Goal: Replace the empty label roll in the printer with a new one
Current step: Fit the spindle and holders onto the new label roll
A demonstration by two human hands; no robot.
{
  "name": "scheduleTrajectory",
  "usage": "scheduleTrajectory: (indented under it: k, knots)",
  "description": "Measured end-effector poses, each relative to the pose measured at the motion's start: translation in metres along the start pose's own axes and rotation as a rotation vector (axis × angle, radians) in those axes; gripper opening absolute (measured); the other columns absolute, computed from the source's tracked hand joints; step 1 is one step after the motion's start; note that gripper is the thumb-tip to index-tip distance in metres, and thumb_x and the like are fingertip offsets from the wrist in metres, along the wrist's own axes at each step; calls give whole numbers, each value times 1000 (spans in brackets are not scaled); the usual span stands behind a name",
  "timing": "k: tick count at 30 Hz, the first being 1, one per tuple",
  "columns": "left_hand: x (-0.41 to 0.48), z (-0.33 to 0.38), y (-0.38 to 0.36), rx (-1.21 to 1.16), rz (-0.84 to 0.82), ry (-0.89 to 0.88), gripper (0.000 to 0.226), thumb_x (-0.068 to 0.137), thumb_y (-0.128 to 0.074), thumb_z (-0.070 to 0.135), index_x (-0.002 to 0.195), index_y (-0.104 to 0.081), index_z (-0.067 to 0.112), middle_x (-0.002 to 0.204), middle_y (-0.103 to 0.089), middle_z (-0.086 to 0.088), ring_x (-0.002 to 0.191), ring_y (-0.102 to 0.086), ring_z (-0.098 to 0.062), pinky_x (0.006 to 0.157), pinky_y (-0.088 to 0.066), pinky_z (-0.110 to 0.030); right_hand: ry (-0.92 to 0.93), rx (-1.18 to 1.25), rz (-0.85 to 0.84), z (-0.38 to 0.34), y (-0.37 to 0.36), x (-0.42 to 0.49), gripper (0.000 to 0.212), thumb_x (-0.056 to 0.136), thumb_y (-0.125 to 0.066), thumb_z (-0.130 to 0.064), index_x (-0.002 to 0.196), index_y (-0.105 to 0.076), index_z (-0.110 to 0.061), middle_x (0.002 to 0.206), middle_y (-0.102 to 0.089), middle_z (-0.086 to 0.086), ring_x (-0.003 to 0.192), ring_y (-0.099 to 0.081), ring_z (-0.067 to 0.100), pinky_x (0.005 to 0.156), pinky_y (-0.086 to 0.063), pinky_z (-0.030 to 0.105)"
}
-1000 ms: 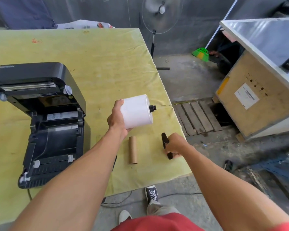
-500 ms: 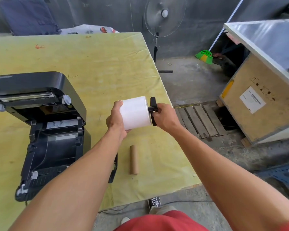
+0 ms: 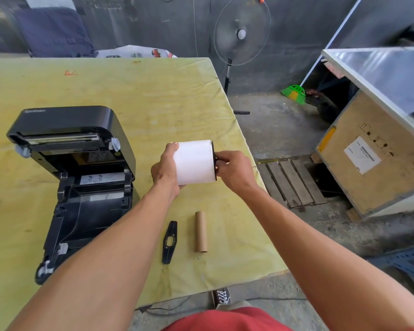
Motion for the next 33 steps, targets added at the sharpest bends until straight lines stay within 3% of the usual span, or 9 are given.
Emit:
scheduleTrajectory:
  k: [3, 7, 10, 12, 19, 24, 28, 31, 33]
  knots:
    - [-2, 2, 7, 17, -25, -18, 52, 49, -76, 54, 84, -61, 18, 80, -70, -4, 60, -68, -23, 51, -57, -38, -135, 255, -58, 12, -2, -5, 22, 89, -59, 0, 107, -72, -1, 82, -71, 7, 76, -73, 25, 76, -62, 36]
    - [-10, 2, 14, 3, -36, -43, 49, 51, -76, 52, 81, -60, 17, 76, -68, -4, 50, -68, -20, 50, -57, -38, -230, 431, -52, 12, -3, -20, 13, 92, -60, -13, 98, -69, -5, 96, -71, 15, 83, -70, 23, 75, -59, 33]
    - [-18, 0, 17, -18, -44, -54, 46, 53, -77, 51, 78, -59, 16, 72, -67, -4, 42, -66, -17, 49, -57, -37, -412, 597, -142, 10, -18, -35, 53, 88, -56, -57, 119, -60, -14, 116, -63, 5, 107, -61, 29, 87, -53, 48]
    - [-26, -3, 18, -16, -40, -62, 46, 52, -77, 53, 76, -60, 16, 70, -68, -3, 48, -67, -19, 52, -56, -35, -469, 709, -201, 2, -30, -46, 81, 73, -60, -76, 127, -52, -17, 123, -58, 4, 108, -61, 29, 80, -58, 53]
    - [-50, -17, 27, 11, -51, -103, 46, 48, -76, 59, 65, -64, 18, 54, -68, 6, 60, -69, -23, 62, -58, -39, -552, 795, -59, 2, -41, -70, 82, 60, -79, -67, 116, -42, -20, 115, -55, 2, 95, -68, 26, 65, -63, 48]
    - [-60, -16, 28, 67, -186, -78, 51, 62, -74, 60, 86, -66, 16, 89, -72, -6, 78, -71, -27, 74, -58, -45, -574, 798, 14, 6, -36, -75, 71, 60, -80, -58, 111, -49, -19, 111, -60, 6, 91, -68, 29, 63, -63, 50]
    - [-60, -2, 31, 165, -247, -94, 63, 71, -51, 78, 83, -63, 18, 90, -70, -3, 85, -64, -20, 80, -41, -44, -574, 886, 3, 12, -27, -70, 77, 59, -81, -54, 122, -56, -17, 114, -66, 10, 91, -70, 33, 62, -62, 51]
    - [-52, -3, 41, 162, -128, -106, 49, 86, -45, 64, 92, -64, 20, 104, -71, -4, 95, -65, -20, 86, -40, -49, -566, 890, -16, 17, -17, -64, 75, 58, -81, -53, 121, -58, -19, 113, -66, 9, 92, -70, 33, 62, -61, 52]
    - [-47, -10, 53, 392, -9, -170, 23, 90, -55, 43, 92, -61, 21, 105, -70, -6, 93, -65, -22, 87, -49, -46, -560, 892, -36, 22, -9, -62, 73, 58, -81, -54, 120, -58, -21, 114, -66, 9, 94, -69, 33, 63, -61, 52]
Point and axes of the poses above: each hand's wrist, its own x-axis towards the middle knuckle, its own y-axis out of the back of the hand, z = x × y, the point moved 6 cm from there along x, towards the middle knuckle
